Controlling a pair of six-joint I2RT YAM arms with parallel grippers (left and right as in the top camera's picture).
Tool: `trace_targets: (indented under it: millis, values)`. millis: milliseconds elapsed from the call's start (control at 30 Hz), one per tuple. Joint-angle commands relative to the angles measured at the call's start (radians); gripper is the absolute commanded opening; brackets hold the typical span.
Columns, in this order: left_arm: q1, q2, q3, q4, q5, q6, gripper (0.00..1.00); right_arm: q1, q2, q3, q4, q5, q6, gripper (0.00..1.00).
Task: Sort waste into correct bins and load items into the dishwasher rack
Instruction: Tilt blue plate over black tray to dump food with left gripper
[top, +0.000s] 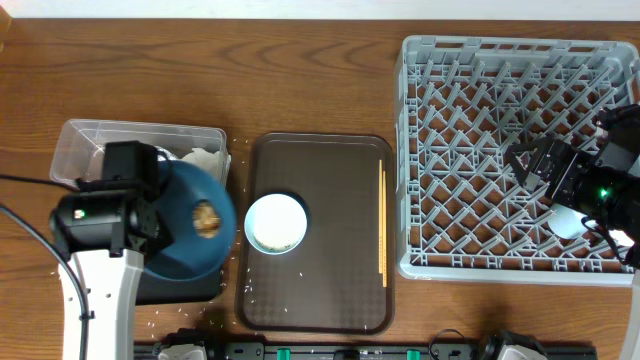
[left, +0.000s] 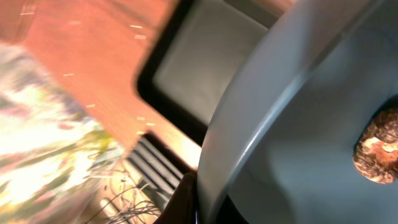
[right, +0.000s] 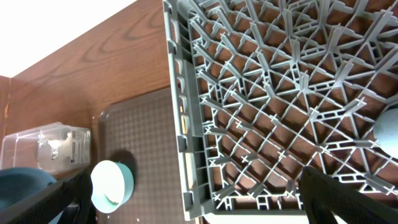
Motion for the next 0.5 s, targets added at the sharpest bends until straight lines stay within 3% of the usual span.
trace_targets:
  millis: [0,467]
  values:
    - [0.05,-0.008,0.018,-0.008,-0.172,-0.04,0.06,0.009,0.001,-0.002,0.003,0.004,-0.014,0.99]
    - [0.094,0.073,0.001,-0.021,-0.546,-0.056,0.06,0.009,0.001,-0.002,0.008,0.045,-0.015,0.99]
